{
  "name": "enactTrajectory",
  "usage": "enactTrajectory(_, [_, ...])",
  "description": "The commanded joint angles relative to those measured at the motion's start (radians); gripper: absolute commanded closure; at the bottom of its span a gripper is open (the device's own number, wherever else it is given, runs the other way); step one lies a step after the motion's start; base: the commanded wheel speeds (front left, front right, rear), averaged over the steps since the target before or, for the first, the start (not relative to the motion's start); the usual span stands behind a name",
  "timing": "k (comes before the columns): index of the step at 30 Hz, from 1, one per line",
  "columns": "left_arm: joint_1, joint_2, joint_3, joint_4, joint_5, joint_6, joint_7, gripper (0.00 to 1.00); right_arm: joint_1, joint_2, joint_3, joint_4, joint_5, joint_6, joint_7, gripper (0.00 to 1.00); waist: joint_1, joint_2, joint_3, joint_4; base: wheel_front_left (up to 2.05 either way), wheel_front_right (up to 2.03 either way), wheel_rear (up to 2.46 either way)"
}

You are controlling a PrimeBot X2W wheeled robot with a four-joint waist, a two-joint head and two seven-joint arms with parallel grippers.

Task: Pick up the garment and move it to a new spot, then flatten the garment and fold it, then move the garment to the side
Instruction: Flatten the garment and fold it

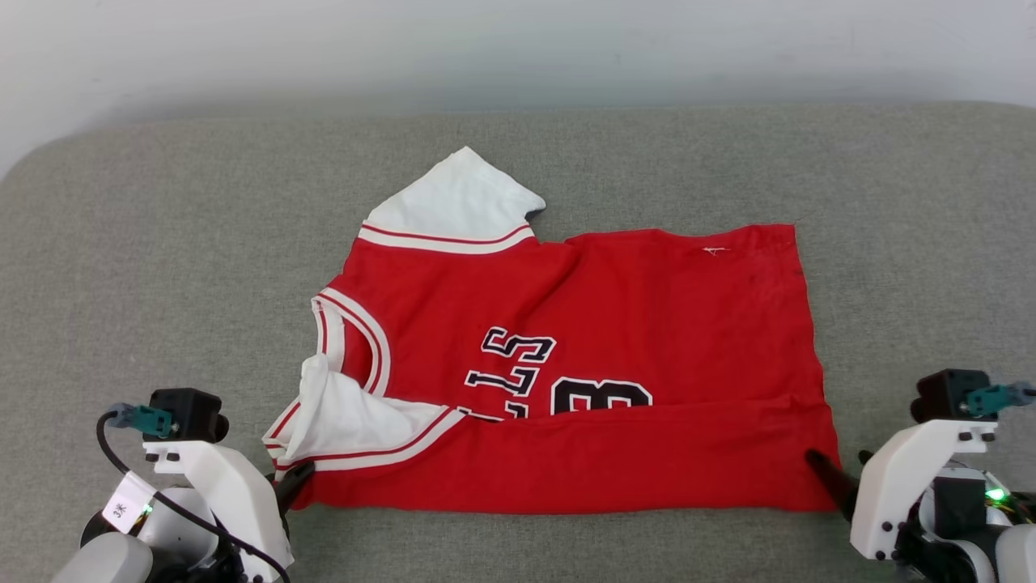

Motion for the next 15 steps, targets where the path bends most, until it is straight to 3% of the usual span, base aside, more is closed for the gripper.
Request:
enactTrajectory(1, [-0.011, 0.001, -0.004, -0.010, 0.009, 0.004, 0.003, 1.00, -0.015, -0.006, 0.013, 0.020, 0.002, 0.000, 0.009, 0.00, -0.0001, 0.0000, 0.011, 0.007, 0.00, 0.00, 0.00])
enactTrajectory(10, [-0.029, -0.011, -0.012, -0.015, 0.016, 0.010, 0.003, 1.00, -0.062, -0.008, 0.111, 0.191, 0.036, 0.000, 0.044, 0.00, -0.0001, 0.0000, 0.048, 0.016, 0.00, 0.00, 0.00])
enactTrajectory(11, [-0.029, -0.012, -0.011, -0.013, 0.016, 0.010, 0.001, 1.00, -0.066, -0.008, 0.119, 0.204, 0.046, 0.000, 0.042, 0.87, -0.0001, 0.0000, 0.050, 0.016, 0.00, 0.00, 0.00])
enactTrajectory(12, [-0.029, -0.012, -0.010, -0.012, 0.015, 0.010, 0.000, 1.00, -0.070, -0.007, 0.126, 0.216, 0.055, 0.000, 0.044, 1.00, -0.0001, 0.0000, 0.051, 0.015, 0.00, 0.00, 0.00])
enactTrajectory(15, [-0.027, -0.011, -0.010, -0.006, 0.016, 0.011, -0.004, 1.00, -0.087, -0.022, 0.135, 0.232, 0.065, 0.001, 0.027, 1.00, -0.0001, 0.0000, 0.044, 0.011, 0.00, 0.00, 0.00])
